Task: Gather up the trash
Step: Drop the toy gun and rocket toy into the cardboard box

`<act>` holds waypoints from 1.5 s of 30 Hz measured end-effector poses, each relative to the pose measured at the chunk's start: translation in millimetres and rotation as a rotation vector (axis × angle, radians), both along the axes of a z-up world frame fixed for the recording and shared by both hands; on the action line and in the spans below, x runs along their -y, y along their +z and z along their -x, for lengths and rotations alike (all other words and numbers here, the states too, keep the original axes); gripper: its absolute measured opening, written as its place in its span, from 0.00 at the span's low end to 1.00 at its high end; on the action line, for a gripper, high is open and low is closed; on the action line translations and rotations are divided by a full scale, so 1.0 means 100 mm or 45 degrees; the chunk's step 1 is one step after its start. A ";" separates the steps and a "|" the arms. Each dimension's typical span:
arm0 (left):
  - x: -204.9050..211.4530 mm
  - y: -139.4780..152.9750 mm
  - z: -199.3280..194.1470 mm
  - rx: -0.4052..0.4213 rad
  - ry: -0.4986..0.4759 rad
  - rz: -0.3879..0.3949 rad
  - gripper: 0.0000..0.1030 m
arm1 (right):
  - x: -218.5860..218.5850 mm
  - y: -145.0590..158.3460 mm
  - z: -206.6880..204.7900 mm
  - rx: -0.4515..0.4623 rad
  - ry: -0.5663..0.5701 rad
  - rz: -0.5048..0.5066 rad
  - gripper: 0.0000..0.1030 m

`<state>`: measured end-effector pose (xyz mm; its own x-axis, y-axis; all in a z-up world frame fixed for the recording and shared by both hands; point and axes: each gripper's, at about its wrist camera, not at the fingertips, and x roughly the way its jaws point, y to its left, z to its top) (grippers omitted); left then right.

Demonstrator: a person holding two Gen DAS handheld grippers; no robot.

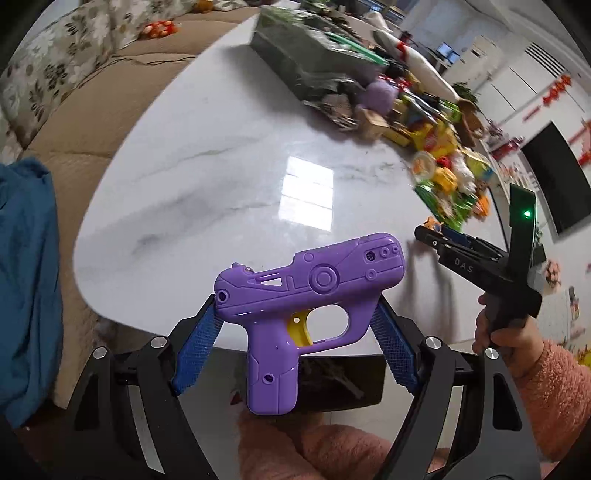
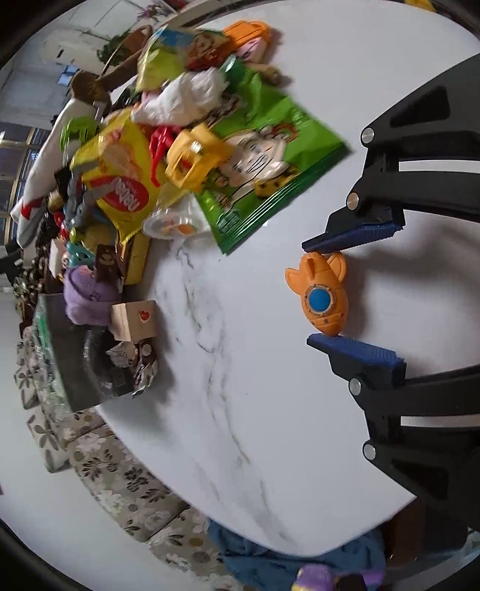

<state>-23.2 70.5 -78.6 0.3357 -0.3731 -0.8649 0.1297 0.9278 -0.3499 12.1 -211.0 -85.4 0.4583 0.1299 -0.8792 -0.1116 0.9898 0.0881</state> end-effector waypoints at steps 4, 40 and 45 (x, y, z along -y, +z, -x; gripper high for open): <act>0.29 0.07 0.11 0.031 -0.104 -0.027 0.75 | 0.21 0.23 0.44 0.012 -0.019 -0.095 0.44; 1.35 -3.81 1.27 -0.827 -0.436 -0.409 0.82 | 1.01 -2.88 2.12 -0.750 -0.362 0.135 0.87; 1.37 -3.59 1.29 -0.810 -0.460 -0.451 0.82 | 1.04 -2.65 2.10 -0.736 -0.386 0.107 0.87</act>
<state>-152.4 -66.1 -437.6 -0.3485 -0.0326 -0.9367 0.3180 0.9360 -0.1508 -197.4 -315.4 -350.3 -0.0853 -0.0103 -0.9963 0.2154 0.9761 -0.0285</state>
